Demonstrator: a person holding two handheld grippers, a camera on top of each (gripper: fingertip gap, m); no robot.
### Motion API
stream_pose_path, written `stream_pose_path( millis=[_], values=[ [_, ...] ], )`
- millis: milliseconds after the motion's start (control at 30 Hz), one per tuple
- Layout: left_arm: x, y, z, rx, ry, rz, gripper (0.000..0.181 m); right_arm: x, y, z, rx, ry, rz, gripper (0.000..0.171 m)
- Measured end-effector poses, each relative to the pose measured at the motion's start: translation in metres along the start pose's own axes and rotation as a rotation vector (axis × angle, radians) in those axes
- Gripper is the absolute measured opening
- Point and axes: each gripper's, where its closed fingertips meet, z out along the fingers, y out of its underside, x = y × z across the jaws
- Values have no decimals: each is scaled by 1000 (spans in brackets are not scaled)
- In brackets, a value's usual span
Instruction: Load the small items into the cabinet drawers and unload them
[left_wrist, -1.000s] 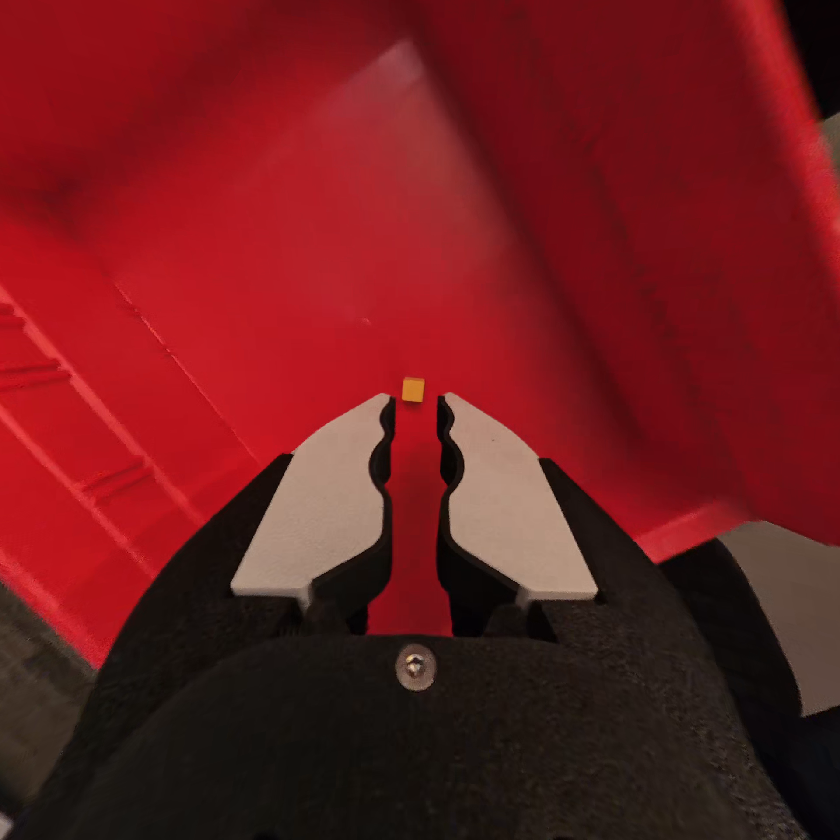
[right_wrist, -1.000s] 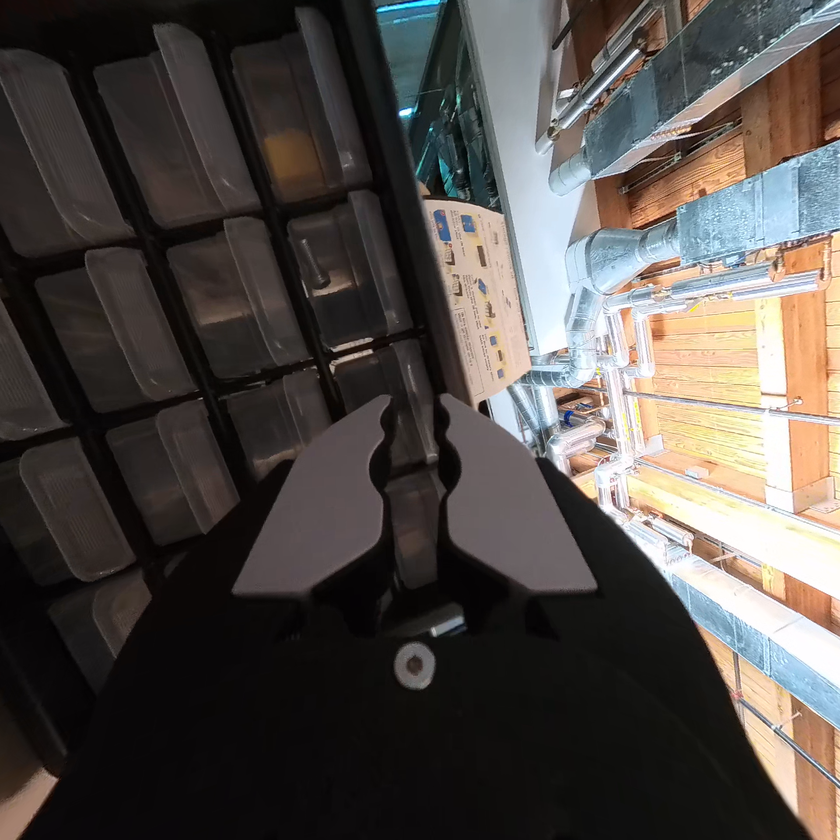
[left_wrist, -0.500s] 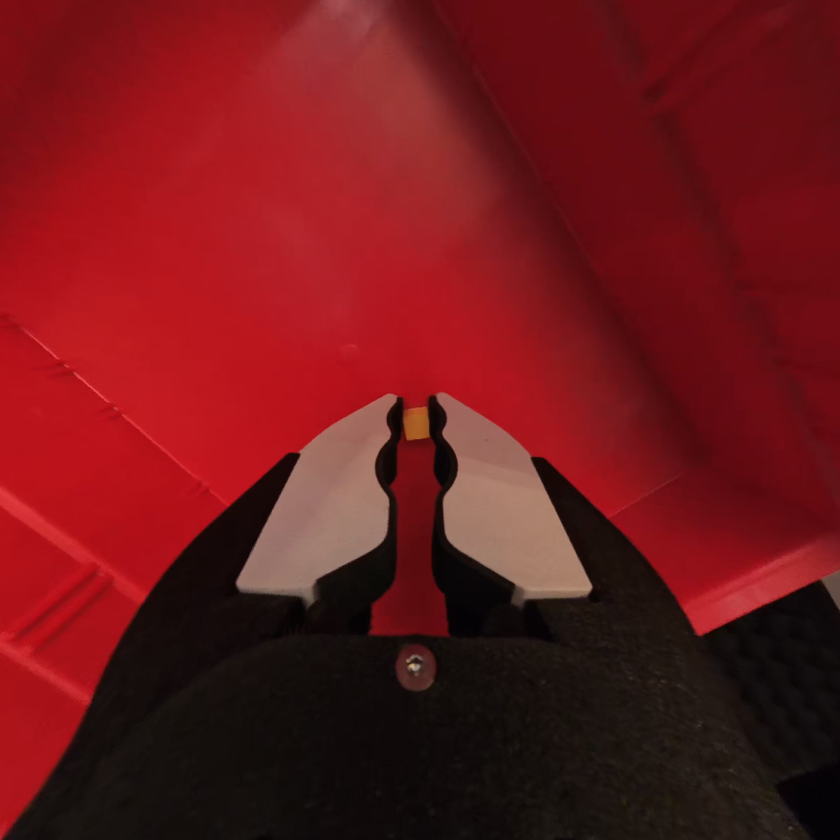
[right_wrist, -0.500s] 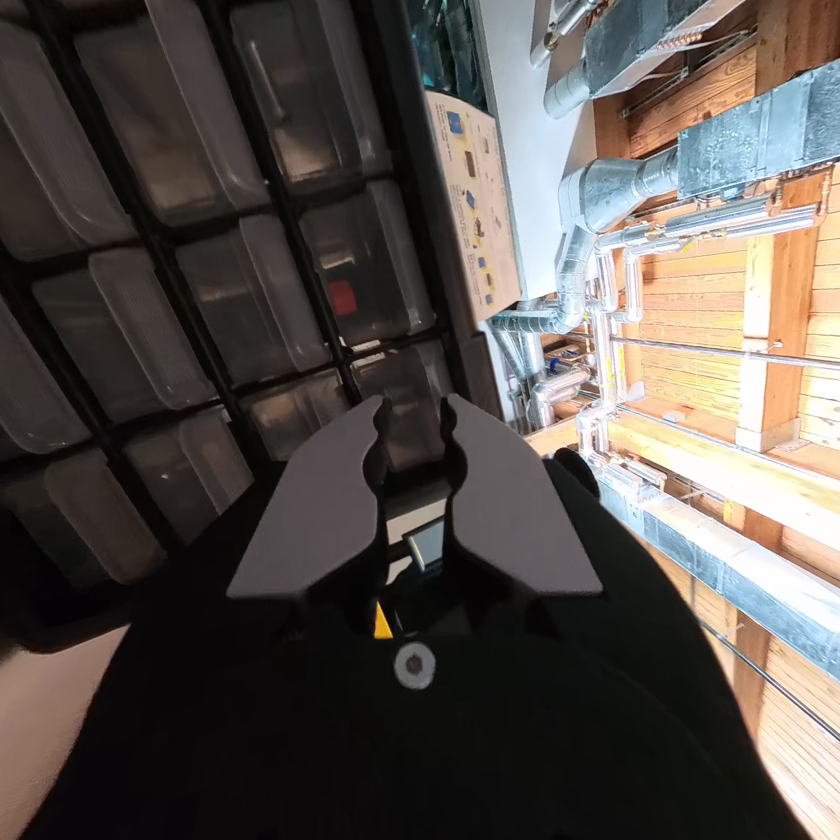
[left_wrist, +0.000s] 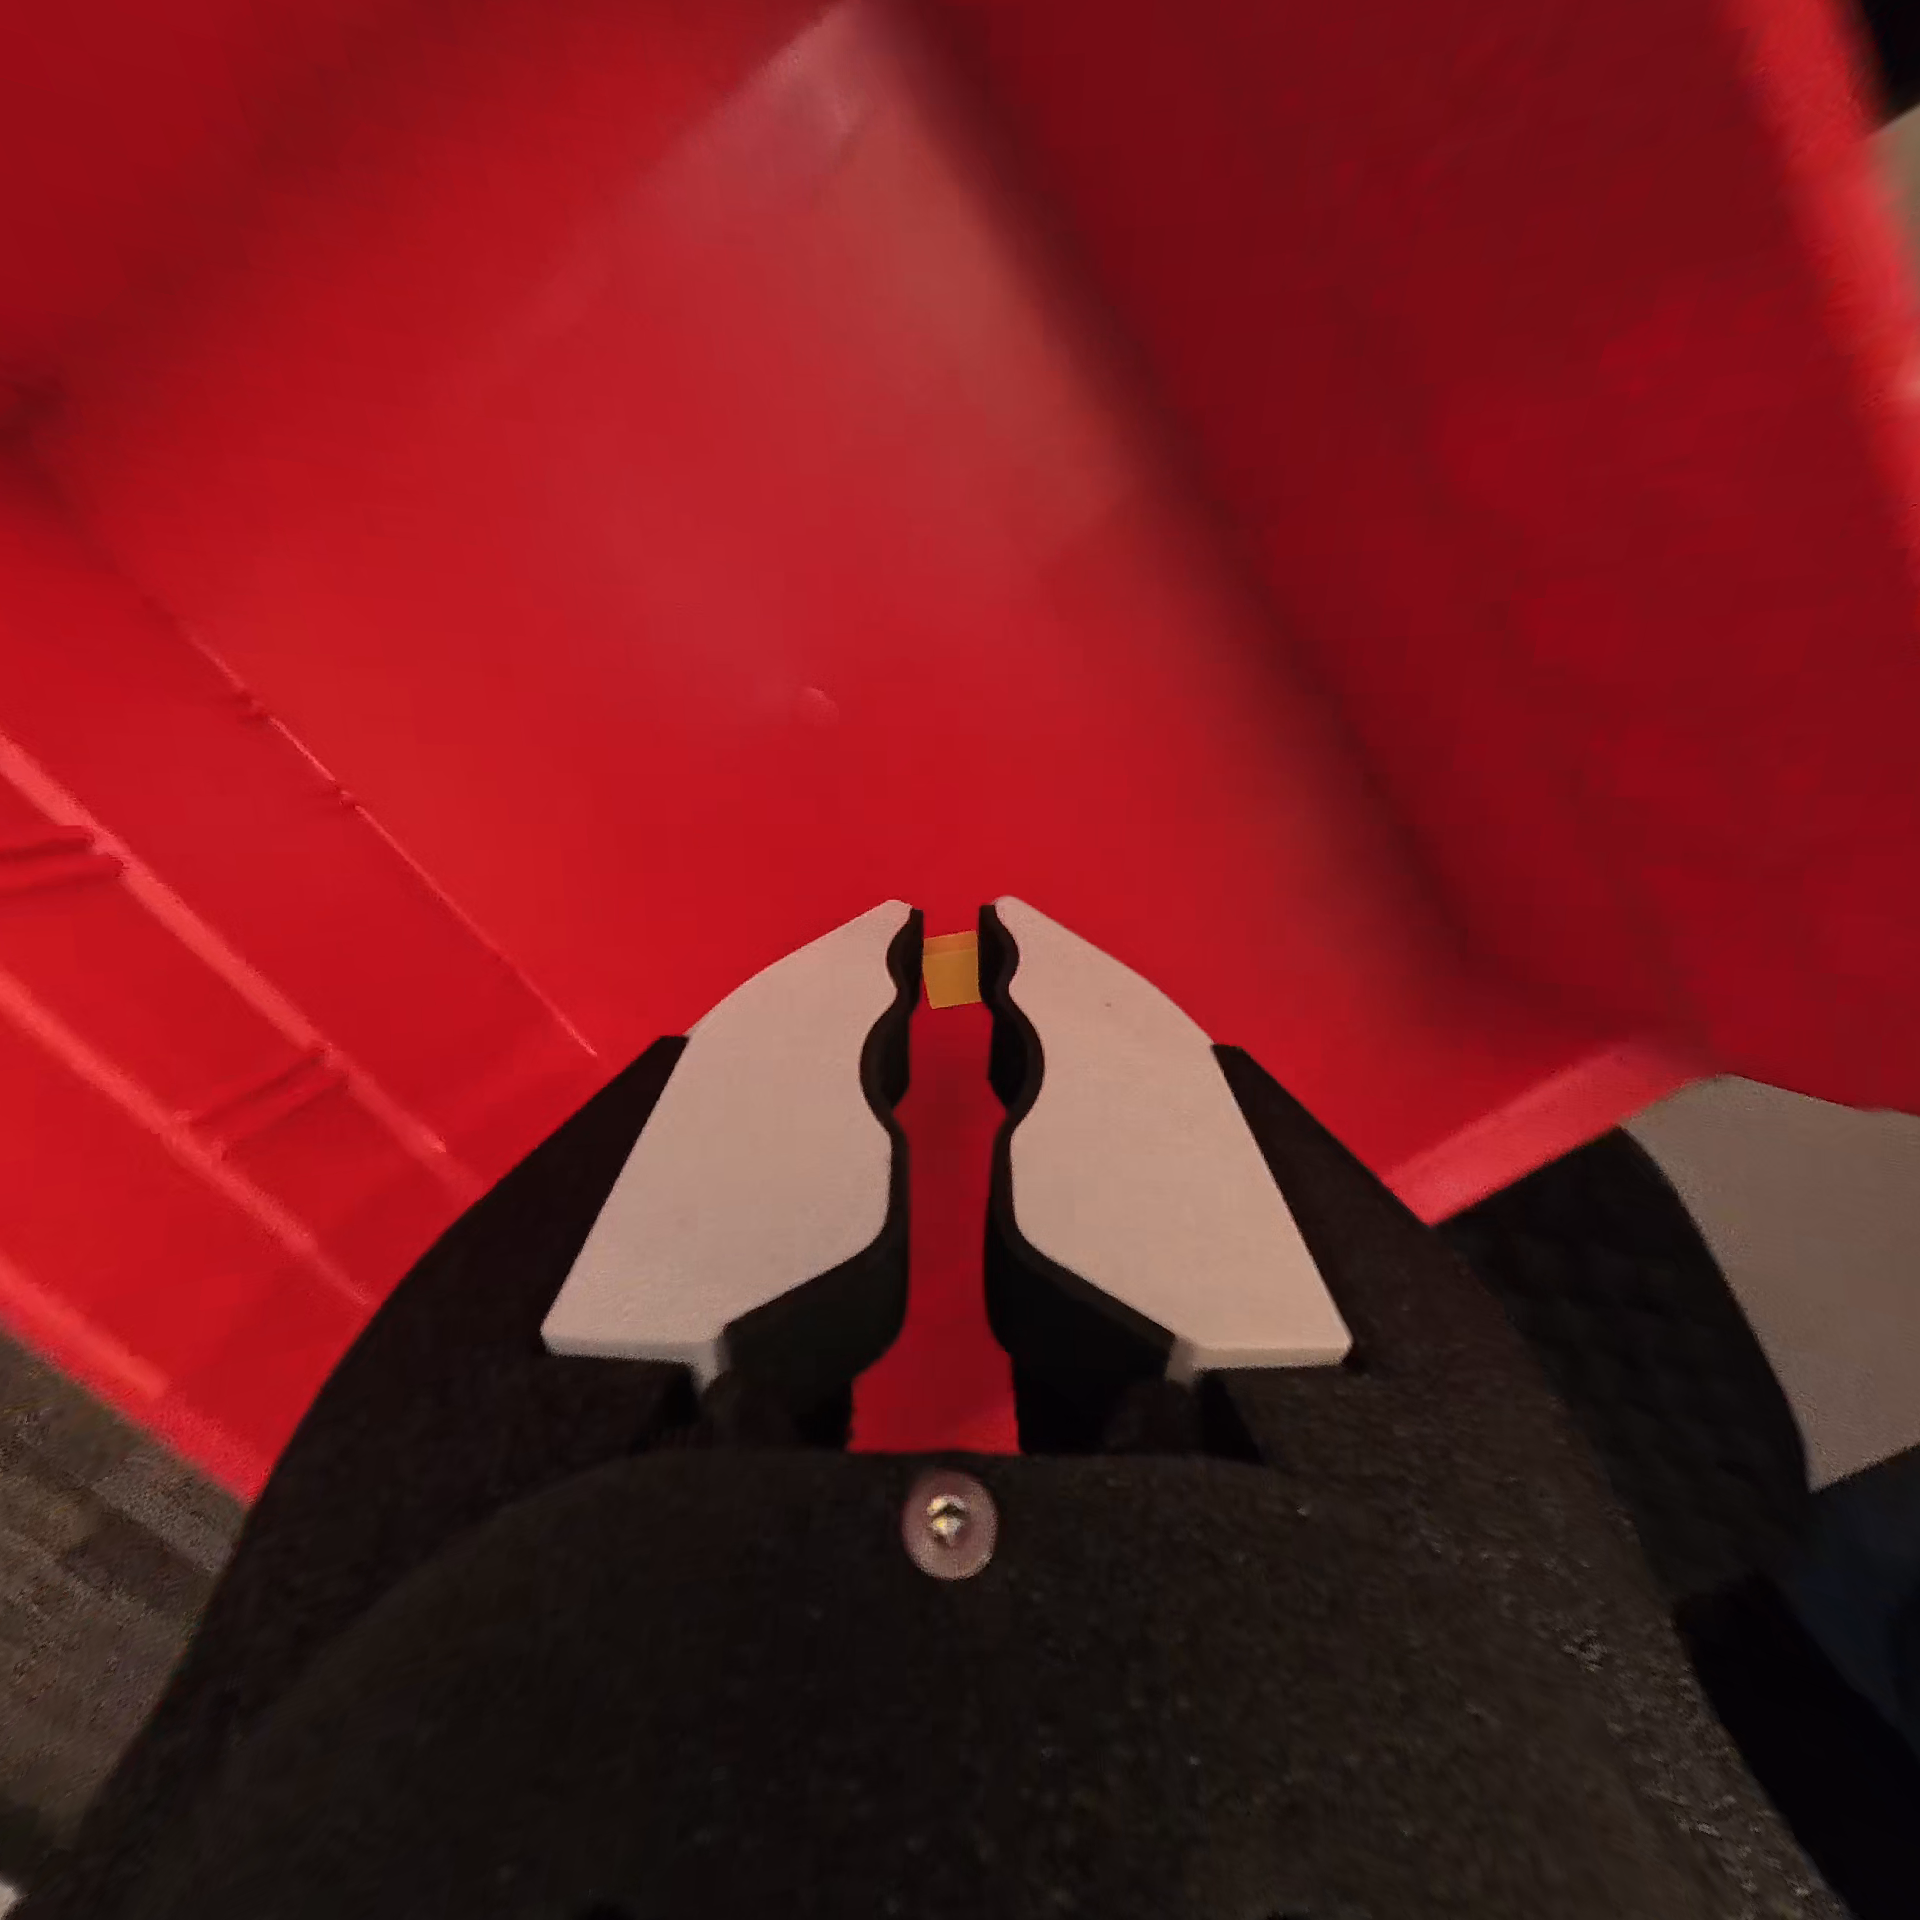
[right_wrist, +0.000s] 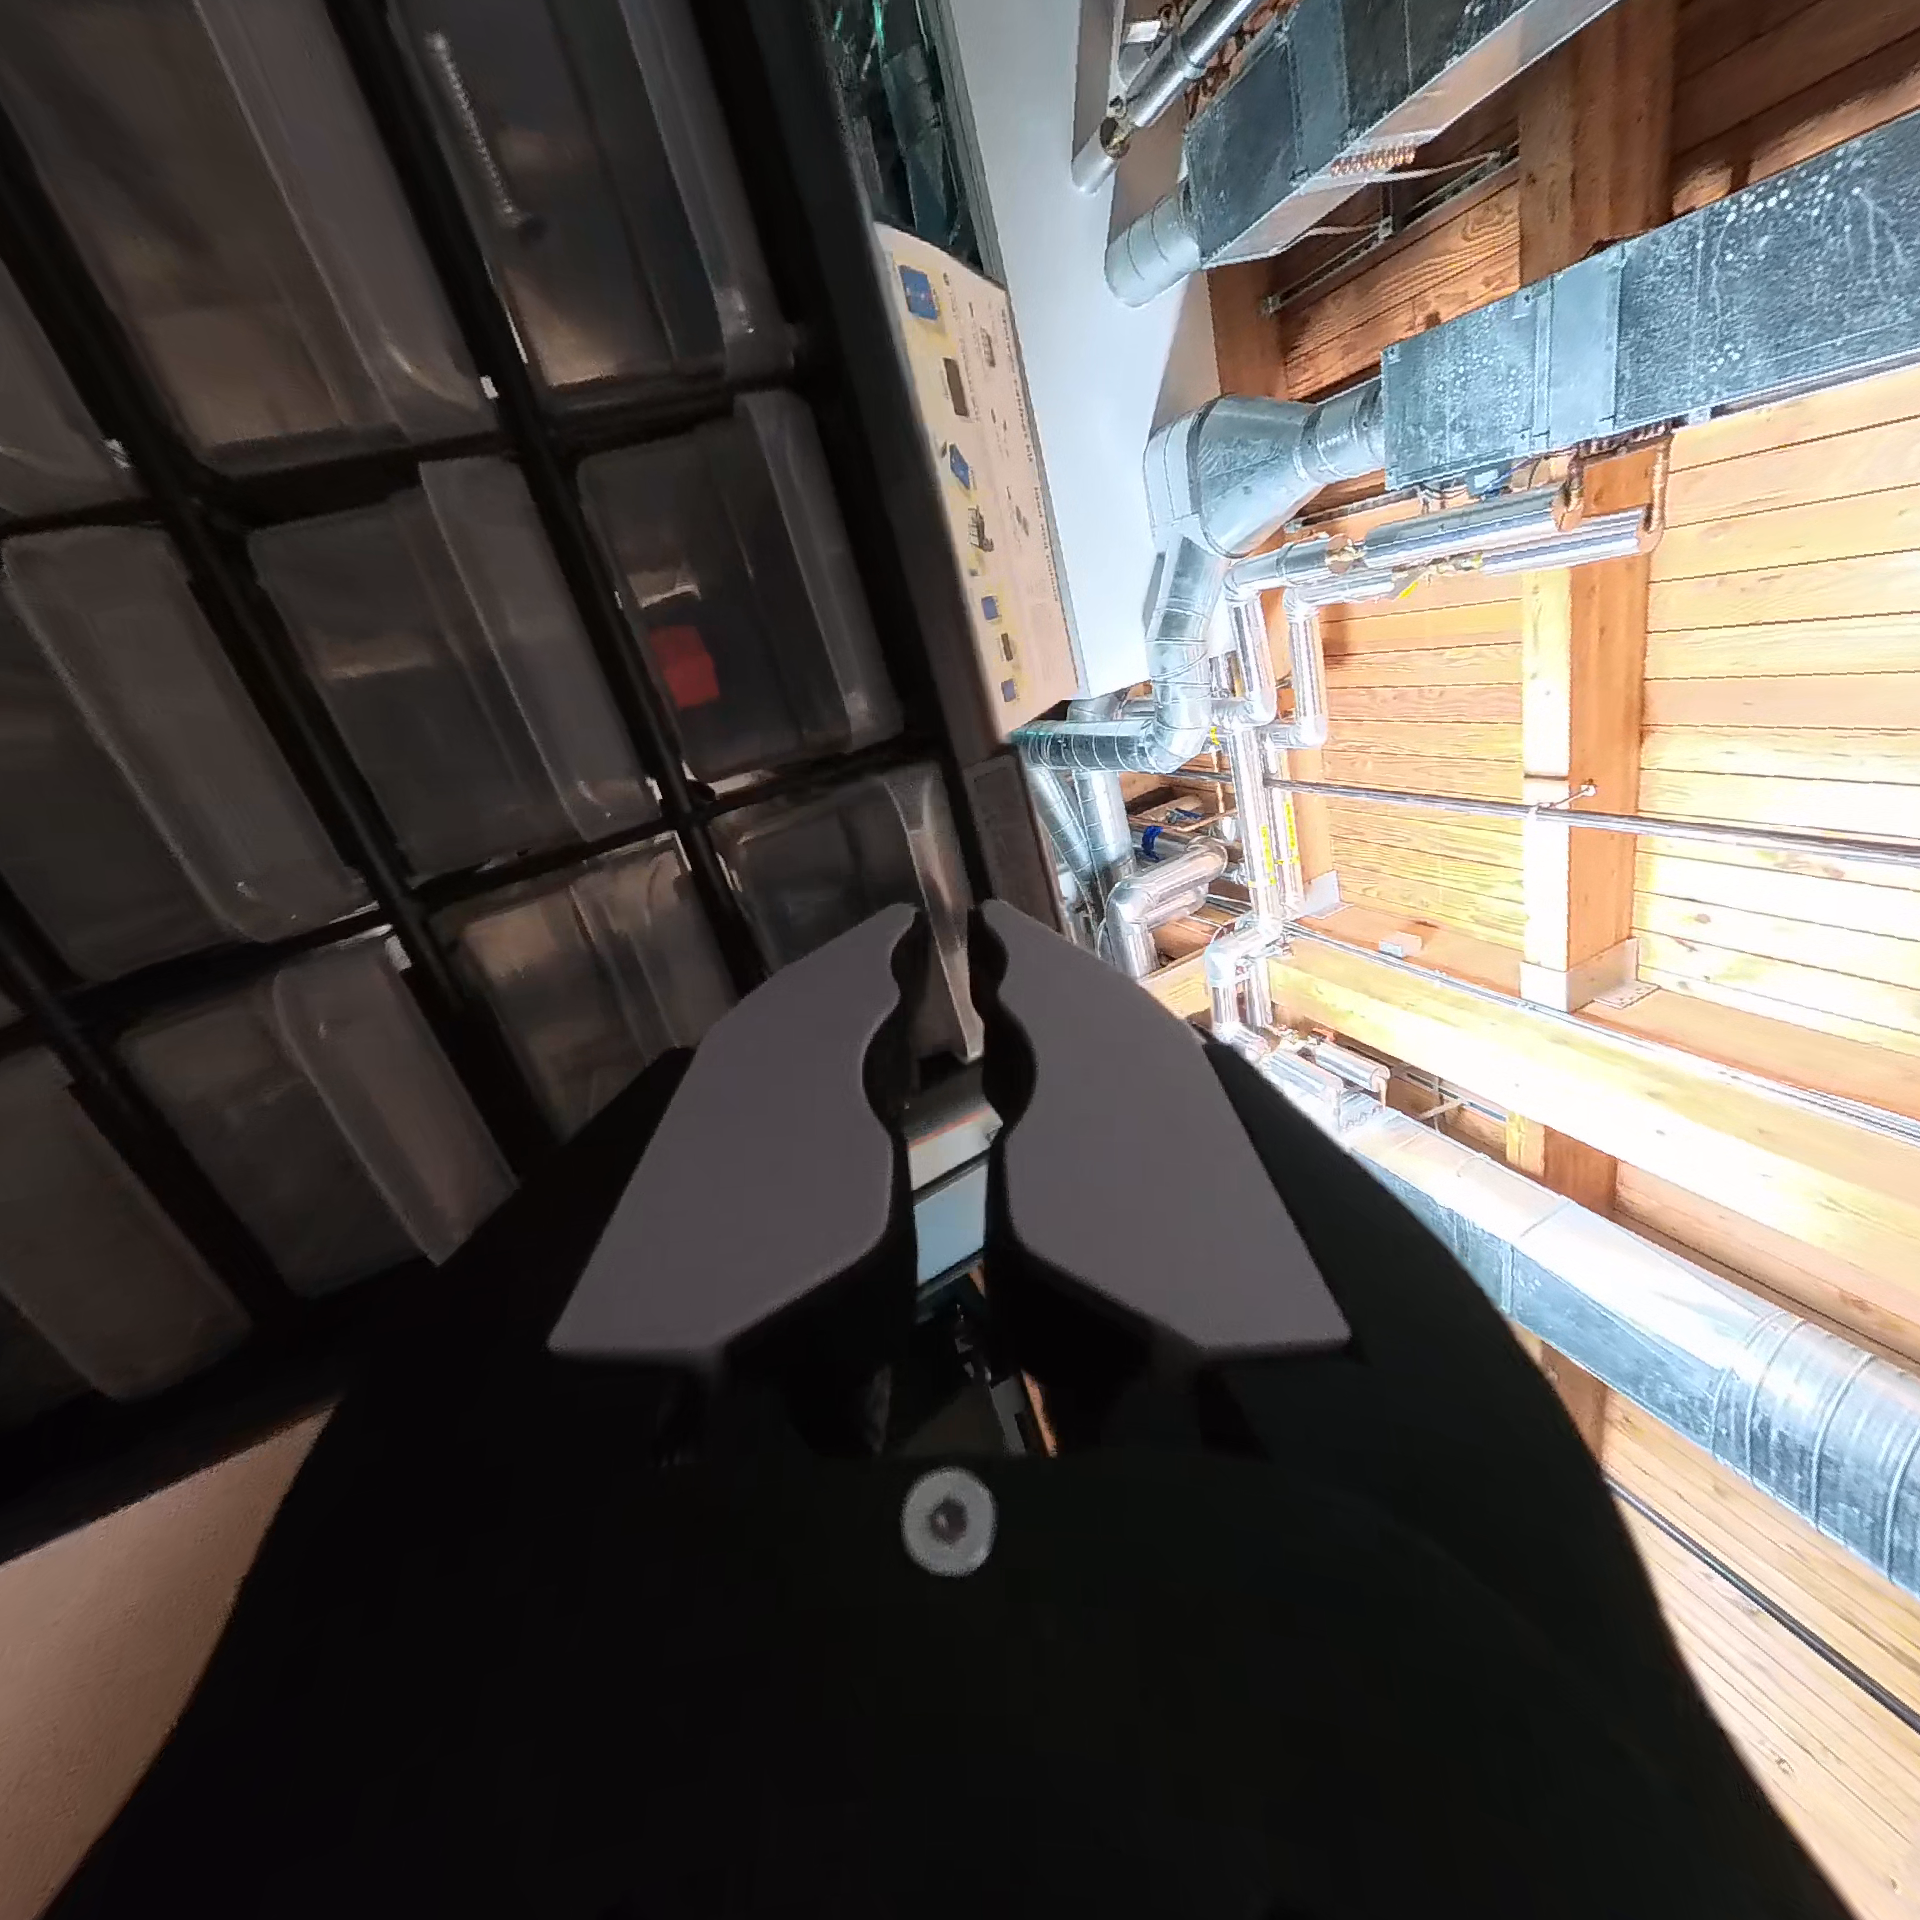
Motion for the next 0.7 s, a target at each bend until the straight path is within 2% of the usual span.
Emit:
stream_pose_path(
  millis=[200, 367, 500, 533, 567, 700],
  values=[
    [37, -22, -54, 48, -58, 144, 10, 10, -9, -26, 22, 10, -9, 7],
    [92, -49, -99, 93, 11, 277, 10, 18, -17, -40, 48, 19, 1, 7],
    [145, -83, -131, 130, 78, 437, 10, 18, -17, -43, 49, 11, 7, 7],
    [160, -94, -139, 135, 97, 478, 0, 18, -16, -42, 47, 10, 10, 7],
    [173, -107, -146, 147, 104, 514, 0, 18, -15, -42, 45, 9, 13, 8],
    [219, -147, -157, 119, 110, 629, 0, 17, -15, -41, 47, 2, 23, 8]
  ],
)
